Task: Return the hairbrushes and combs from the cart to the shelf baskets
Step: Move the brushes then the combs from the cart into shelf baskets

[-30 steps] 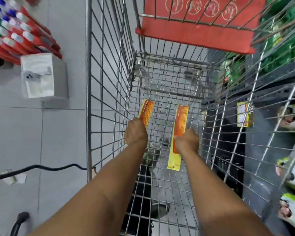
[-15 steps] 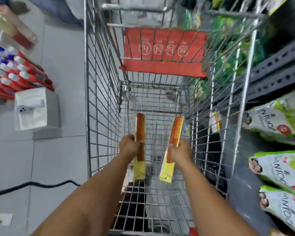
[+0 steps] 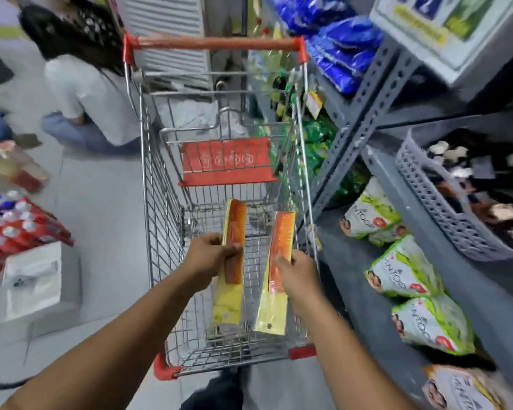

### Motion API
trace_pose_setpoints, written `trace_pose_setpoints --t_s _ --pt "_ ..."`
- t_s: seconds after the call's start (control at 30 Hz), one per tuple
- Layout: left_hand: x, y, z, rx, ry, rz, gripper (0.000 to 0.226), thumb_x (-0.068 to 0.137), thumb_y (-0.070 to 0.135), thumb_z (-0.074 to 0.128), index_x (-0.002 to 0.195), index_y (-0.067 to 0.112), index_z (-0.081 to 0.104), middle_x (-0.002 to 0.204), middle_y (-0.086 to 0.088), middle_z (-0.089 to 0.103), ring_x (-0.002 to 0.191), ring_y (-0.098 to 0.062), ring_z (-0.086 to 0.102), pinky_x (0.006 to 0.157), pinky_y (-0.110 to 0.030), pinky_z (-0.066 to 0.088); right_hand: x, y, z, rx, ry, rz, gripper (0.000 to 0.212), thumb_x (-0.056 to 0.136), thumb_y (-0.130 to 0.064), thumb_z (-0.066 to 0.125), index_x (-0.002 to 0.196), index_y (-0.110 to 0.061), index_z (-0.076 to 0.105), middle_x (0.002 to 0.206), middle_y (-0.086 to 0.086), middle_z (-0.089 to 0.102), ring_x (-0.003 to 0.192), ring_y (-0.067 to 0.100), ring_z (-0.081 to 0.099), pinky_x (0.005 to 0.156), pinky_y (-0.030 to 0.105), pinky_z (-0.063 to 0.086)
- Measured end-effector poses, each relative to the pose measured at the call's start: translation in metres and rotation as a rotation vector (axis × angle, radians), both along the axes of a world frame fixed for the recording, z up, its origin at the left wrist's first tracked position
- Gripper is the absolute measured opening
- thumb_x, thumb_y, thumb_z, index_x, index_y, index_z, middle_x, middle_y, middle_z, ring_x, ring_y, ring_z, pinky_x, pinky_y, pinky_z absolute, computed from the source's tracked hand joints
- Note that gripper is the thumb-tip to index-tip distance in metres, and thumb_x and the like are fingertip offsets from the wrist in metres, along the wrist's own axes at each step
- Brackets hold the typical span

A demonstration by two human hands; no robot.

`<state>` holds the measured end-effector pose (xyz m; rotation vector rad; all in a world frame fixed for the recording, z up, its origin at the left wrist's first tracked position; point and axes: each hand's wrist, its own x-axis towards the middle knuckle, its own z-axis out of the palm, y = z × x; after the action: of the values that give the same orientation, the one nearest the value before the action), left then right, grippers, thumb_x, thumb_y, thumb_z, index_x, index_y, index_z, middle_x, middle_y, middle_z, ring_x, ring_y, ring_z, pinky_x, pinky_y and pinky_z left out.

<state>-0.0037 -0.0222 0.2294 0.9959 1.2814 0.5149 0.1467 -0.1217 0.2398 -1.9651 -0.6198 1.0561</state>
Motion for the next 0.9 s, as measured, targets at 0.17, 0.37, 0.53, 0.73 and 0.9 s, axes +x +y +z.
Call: trace_pose_setpoints --t_s 0.17,0.37,0.53,0.73,0.9 --pt "0.028 -0.024 0.046 0.017 -0.126 -0.140 0.004 0.075 0.002 0.074 0.075 0.005 0.072 0.064 -0.007 0.068 0.055 -0.019 0.064 0.053 -0.028 0.051 0.018 -0.050 0.053 0.166 0.039 -0.115 0.027 0.090 -0.013 0.054 0.064 -0.014 0.050 0.054 -0.006 0.048 0.053 0.011 0.045 0.052 0.024 0.034" --pt "0.081 -0.066 0.087 0.011 -0.171 -0.351 0.010 0.070 0.010 0.079 0.063 0.011 0.072 0.057 -0.007 0.062 0.061 -0.020 0.045 0.058 -0.031 0.030 0.045 -0.117 0.097 0.284 0.066 -0.307 0.028 0.091 -0.016 0.055 0.087 0.011 0.055 0.074 0.013 0.053 0.070 0.022 0.051 0.065 0.036 0.037" --pt "0.122 -0.106 0.113 0.000 -0.217 -0.493 0.017 0.063 0.013 0.083 0.075 0.005 0.074 0.076 -0.017 0.068 0.068 -0.026 0.058 0.068 -0.039 0.041 0.065 -0.170 0.120 0.353 0.043 -0.435 0.027 0.090 -0.015 0.057 0.079 0.009 0.054 0.073 0.011 0.048 0.067 0.021 0.043 0.063 0.035 0.032" --pt "0.169 -0.162 0.144 -0.048 -0.298 -0.645 0.004 0.077 0.002 0.071 0.077 0.000 0.068 0.064 -0.013 0.071 0.053 -0.022 0.068 0.050 -0.031 0.055 0.087 -0.230 0.139 0.394 0.066 -0.552 0.028 0.090 -0.020 0.059 0.091 0.007 0.061 0.076 0.016 0.058 0.071 0.020 0.051 0.067 0.034 0.039" --pt "0.200 -0.204 0.166 0.007 -0.298 -0.727 0.018 0.078 -0.002 0.071 0.071 0.003 0.054 0.074 -0.017 0.057 0.061 -0.026 0.059 0.056 -0.033 0.051 0.097 -0.276 0.149 0.402 0.071 -0.648 0.020 0.089 -0.025 0.059 0.102 -0.014 0.070 0.101 0.013 0.074 0.096 0.032 0.068 0.091 0.055 0.051"
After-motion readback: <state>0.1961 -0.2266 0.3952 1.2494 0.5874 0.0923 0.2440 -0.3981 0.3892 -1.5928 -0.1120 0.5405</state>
